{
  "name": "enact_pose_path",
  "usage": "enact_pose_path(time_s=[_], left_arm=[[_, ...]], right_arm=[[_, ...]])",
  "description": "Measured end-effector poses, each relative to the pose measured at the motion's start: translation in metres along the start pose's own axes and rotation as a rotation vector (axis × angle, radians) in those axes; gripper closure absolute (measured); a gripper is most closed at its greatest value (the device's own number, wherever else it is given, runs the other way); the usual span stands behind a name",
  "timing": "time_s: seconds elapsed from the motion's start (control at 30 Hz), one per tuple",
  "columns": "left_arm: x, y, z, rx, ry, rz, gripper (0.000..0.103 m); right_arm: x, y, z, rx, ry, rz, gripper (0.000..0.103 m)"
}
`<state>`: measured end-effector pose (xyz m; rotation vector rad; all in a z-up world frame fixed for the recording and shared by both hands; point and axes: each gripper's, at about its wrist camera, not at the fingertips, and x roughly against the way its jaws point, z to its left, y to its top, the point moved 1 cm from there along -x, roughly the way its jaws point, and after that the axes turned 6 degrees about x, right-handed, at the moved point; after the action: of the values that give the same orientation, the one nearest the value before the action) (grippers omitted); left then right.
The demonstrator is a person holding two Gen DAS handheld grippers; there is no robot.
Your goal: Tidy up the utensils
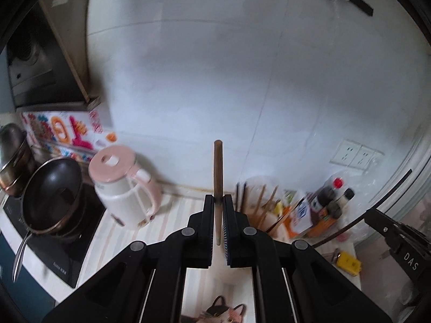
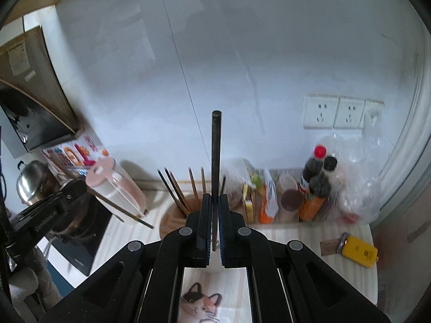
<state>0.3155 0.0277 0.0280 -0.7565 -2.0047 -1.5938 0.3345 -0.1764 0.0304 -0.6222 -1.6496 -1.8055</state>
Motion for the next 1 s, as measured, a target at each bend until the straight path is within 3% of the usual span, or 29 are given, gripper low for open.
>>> enact_pose_path(time_s=[0.23, 0.6, 0.8, 1.0], left_arm=[[-0.029, 0.026, -0.019, -0.022, -0.028, 0.012, 0.099], [-0.09, 0.027, -0.025, -0.007, -0.04, 0.087, 0.1], [-0.093, 0.022, -0.03, -0.016, -0.052, 0.099, 0.103], [-0.076, 0.034, -0.034, -0.021, -0.075, 0.053, 0.103]], right_arm=[[-0.004, 0.028, 0.002, -0.001, 0.005, -0.022, 0.098], [-0.067, 0.032, -0.006, -0.049, -0.021, 0.052, 0.098], [-0.089, 0.026, -0.012, -0.064, -0.016, 0.09, 0.098], [-0.091, 0.027, -0.015, -0.074, -0.003, 0.087, 0.098]])
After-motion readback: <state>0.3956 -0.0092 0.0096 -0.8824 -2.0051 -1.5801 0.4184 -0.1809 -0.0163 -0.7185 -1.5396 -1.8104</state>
